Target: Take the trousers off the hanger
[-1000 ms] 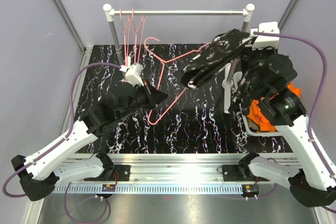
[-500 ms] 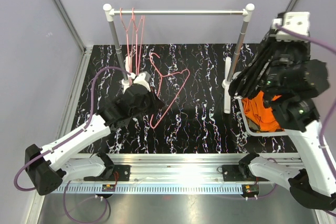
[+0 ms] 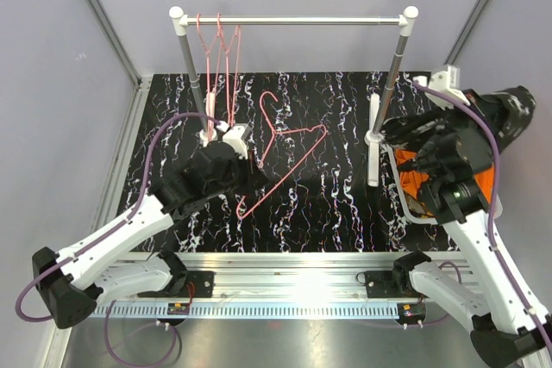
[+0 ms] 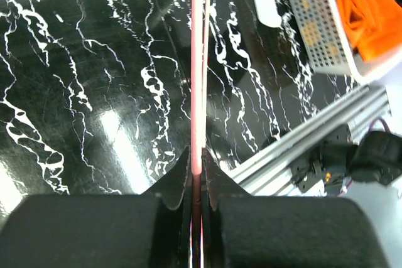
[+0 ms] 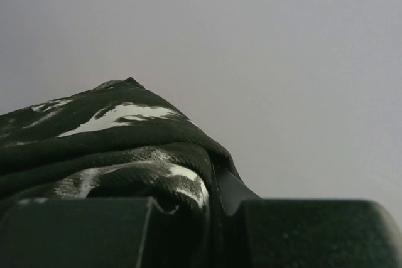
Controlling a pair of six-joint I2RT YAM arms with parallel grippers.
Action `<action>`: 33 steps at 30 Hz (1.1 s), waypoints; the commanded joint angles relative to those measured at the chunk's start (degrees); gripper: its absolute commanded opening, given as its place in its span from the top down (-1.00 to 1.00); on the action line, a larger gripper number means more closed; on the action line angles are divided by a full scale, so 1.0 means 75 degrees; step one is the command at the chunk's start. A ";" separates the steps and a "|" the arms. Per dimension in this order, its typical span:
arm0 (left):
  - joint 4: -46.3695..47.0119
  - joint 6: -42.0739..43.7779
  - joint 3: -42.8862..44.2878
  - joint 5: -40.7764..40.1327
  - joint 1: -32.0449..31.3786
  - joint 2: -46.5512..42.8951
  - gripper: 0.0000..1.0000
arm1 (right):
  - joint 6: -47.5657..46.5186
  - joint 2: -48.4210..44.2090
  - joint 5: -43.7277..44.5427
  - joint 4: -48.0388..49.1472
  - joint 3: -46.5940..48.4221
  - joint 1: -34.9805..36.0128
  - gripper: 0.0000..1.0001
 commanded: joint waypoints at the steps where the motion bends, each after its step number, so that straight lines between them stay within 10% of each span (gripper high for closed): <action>1: 0.0044 0.0628 -0.0165 0.0464 -0.0023 -0.0652 1.00 | -0.1054 -0.0858 0.0111 0.1069 -0.0272 -0.0301 1.00; 9: -0.0191 0.0828 -0.0610 0.0816 -0.0023 -0.1672 1.00 | -0.0633 -0.1515 -0.0122 0.0014 -0.1618 -0.1517 1.00; 17: -0.0167 0.0957 -0.0728 0.1355 -0.0034 -0.2235 1.00 | 0.0961 0.0681 -0.1623 0.0432 -0.3307 -0.2669 1.00; 33: -0.0144 0.0957 -0.0798 0.1075 -0.0081 -0.2235 1.00 | 0.1092 0.4296 -0.2267 0.2237 -0.1456 -0.1744 1.00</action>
